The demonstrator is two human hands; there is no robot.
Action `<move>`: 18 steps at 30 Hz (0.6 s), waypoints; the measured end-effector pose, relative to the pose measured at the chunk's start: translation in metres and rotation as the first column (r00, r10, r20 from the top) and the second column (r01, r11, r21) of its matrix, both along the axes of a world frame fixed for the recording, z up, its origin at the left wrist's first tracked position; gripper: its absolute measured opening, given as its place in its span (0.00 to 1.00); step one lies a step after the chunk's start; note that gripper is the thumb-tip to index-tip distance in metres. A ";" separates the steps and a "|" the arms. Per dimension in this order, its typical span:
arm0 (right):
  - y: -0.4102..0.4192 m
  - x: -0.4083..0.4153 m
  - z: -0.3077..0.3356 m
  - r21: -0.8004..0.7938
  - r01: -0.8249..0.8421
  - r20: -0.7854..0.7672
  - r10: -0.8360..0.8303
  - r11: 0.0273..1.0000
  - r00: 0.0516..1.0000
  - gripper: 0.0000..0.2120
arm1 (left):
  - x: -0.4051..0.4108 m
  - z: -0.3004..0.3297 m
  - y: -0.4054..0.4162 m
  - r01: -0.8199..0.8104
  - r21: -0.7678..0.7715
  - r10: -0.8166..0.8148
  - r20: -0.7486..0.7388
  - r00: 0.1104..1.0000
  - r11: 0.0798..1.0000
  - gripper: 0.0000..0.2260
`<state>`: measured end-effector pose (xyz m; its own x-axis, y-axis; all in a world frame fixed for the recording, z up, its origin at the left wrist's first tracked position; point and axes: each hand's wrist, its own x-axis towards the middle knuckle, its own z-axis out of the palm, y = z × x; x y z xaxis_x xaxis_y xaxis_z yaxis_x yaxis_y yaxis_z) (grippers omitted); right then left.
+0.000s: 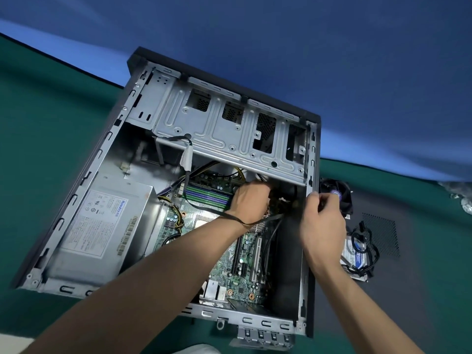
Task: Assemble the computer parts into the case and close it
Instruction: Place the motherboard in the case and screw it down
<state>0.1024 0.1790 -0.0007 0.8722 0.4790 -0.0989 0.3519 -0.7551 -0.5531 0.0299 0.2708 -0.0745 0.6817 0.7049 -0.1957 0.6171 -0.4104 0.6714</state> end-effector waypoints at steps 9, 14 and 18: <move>-0.002 0.000 0.001 0.013 0.004 -0.011 -0.004 1.000 1.000 0.08 | 0.002 0.012 0.011 -0.368 -0.400 0.440 0.103 0.892 0.839 0.04; -0.001 -0.001 0.001 0.016 -0.001 -0.024 0.001 1.000 1.000 0.07 | 0.003 0.011 0.021 -0.445 -0.638 0.637 0.093 0.765 0.628 0.03; -0.002 -0.001 0.001 0.025 -0.012 -0.026 0.012 1.000 1.000 0.08 | 0.005 0.010 0.018 -0.456 -0.734 0.714 0.056 0.698 0.504 0.07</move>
